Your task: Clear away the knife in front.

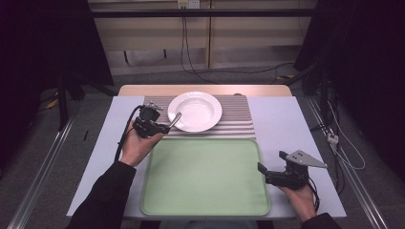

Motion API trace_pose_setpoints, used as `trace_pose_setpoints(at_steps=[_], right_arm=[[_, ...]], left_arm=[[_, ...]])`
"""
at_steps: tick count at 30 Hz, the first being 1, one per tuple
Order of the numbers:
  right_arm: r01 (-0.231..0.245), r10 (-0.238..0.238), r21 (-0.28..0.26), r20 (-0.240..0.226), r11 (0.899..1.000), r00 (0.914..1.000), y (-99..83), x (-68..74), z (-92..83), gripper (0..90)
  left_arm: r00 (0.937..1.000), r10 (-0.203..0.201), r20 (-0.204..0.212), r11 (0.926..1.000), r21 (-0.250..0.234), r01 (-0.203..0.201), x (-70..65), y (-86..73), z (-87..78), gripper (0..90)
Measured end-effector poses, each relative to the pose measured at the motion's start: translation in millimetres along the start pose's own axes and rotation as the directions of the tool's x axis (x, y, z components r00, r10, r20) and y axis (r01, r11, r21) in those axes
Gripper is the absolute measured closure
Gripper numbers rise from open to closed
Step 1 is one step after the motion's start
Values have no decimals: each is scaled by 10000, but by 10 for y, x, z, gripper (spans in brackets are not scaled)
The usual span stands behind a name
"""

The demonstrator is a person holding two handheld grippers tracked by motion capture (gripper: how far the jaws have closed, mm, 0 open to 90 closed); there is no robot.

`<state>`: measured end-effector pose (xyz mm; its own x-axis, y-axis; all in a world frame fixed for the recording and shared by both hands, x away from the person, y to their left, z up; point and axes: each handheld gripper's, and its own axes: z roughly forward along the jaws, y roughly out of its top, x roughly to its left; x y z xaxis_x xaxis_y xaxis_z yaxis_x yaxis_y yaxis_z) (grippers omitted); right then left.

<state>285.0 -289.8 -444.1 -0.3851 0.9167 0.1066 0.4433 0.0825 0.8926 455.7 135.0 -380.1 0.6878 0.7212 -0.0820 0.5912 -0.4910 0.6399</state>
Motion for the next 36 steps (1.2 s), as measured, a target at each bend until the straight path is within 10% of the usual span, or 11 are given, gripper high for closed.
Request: trace_pose_setpoints(at_steps=[14, 36], right_arm=[[47, -47, 34, -4, 10000, 10000, 2, 1, 6, 41], [197, -196, 34, -68, 9998, 9998, 12, 21, 11, 41]], left_arm=[[9981, 469, 389, 9984, 312, -481, -331, -38, 56, 797], [9978, 122, 659, 9901, 1387, -213, -665, -290, 306, 797]])
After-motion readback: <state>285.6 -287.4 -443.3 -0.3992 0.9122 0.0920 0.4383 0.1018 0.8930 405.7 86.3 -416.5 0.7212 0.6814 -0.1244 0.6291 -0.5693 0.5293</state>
